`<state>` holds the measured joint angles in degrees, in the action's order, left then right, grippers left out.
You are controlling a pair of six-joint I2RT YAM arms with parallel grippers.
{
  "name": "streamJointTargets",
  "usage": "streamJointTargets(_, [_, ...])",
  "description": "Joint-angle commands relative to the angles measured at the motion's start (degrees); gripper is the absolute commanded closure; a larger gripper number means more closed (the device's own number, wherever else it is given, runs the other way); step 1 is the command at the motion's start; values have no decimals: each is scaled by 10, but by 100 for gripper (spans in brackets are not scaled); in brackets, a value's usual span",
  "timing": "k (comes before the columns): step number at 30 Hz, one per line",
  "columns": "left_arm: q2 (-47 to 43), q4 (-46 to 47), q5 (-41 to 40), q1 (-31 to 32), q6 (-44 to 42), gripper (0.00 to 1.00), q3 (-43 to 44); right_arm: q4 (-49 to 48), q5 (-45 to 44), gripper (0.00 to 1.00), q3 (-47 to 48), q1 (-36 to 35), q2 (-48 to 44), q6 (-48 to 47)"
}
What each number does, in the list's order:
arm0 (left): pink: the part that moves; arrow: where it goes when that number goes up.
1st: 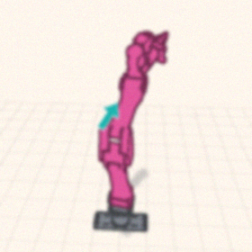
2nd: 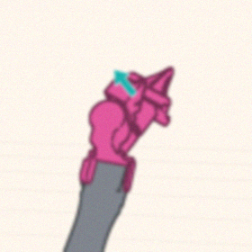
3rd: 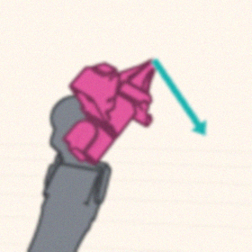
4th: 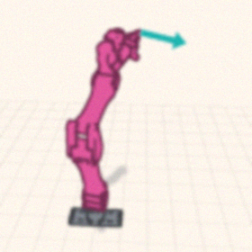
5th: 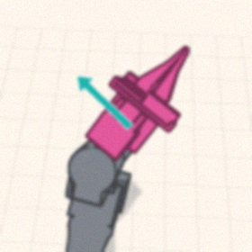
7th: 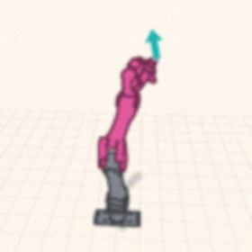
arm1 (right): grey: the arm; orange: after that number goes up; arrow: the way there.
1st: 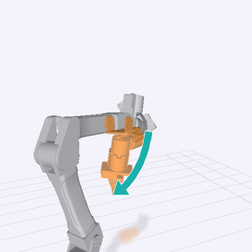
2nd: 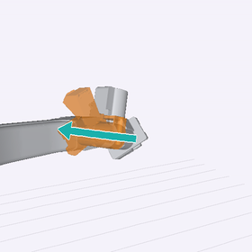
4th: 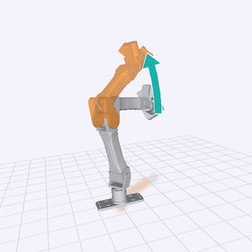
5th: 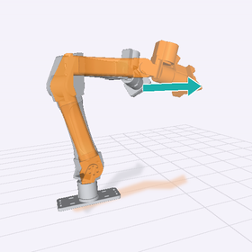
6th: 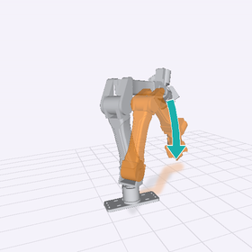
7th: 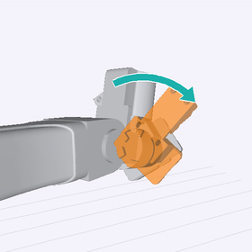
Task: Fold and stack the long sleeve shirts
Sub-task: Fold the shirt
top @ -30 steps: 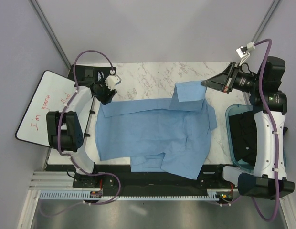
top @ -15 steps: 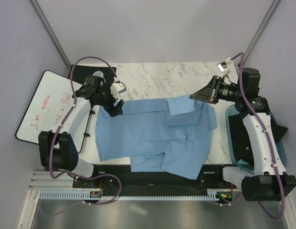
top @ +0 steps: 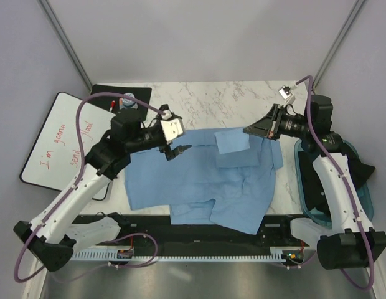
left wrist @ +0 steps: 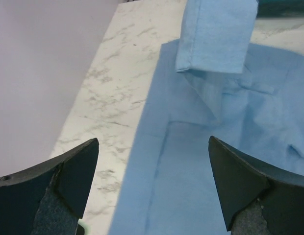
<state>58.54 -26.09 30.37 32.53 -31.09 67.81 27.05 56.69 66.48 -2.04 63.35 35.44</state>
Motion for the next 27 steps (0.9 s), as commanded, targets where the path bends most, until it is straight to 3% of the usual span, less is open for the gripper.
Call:
streamJointTargets(1, [13, 79, -220, 115, -173, 0, -33, -43, 2, 100, -25, -1, -21, 33])
streamJointTargets(4, [10, 198, -328, 197, -260, 0, -83, -64, 1, 100, -42, -2, -29, 53])
streamJointTargets(9, [29, 221, -383, 324, -301, 0, -104, -77, -1, 100, -59, -2, -26, 73])
streamJointTargets(11, [48, 243, -417, 357, -301, 0, -114, -89, 5, 100, -61, -1, -25, 82])
streamJointTargets(13, [64, 213, -454, 353, -226, 1, -92, -88, 11, 100, -46, -2, -24, 82])
streamJointTargets(16, [61, 77, -374, 273, -130, 1, -57, -82, 16, 100, -3, 1, -38, 72])
streamJointTargets(17, [54, 59, -342, 194, -107, 1, -53, -82, 7, 100, 9, 2, -41, 68])
streamJointTargets(19, [61, 2, -262, 116, -62, 5, -44, -82, -1, 100, 46, 2, -49, 62])
streamJointTargets(20, [69, -8, -241, 45, -57, 6, -47, -82, -5, 100, 58, 1, -50, 60])
streamJointTargets(21, [75, -25, -186, 12, -90, 7, -63, -80, -15, 100, 80, 2, -50, 54])
streamJointTargets(23, [85, -24, -184, -62, -154, 9, -97, -73, -25, 100, 98, 3, -44, 48])
streamJointTargets(26, [131, 7, -200, -139, -249, 21, -152, -64, -45, 100, 124, 4, -31, 32])
streamJointTargets(27, [170, 10, -209, -152, -266, 33, -161, -62, -53, 100, 129, 4, -22, 30])
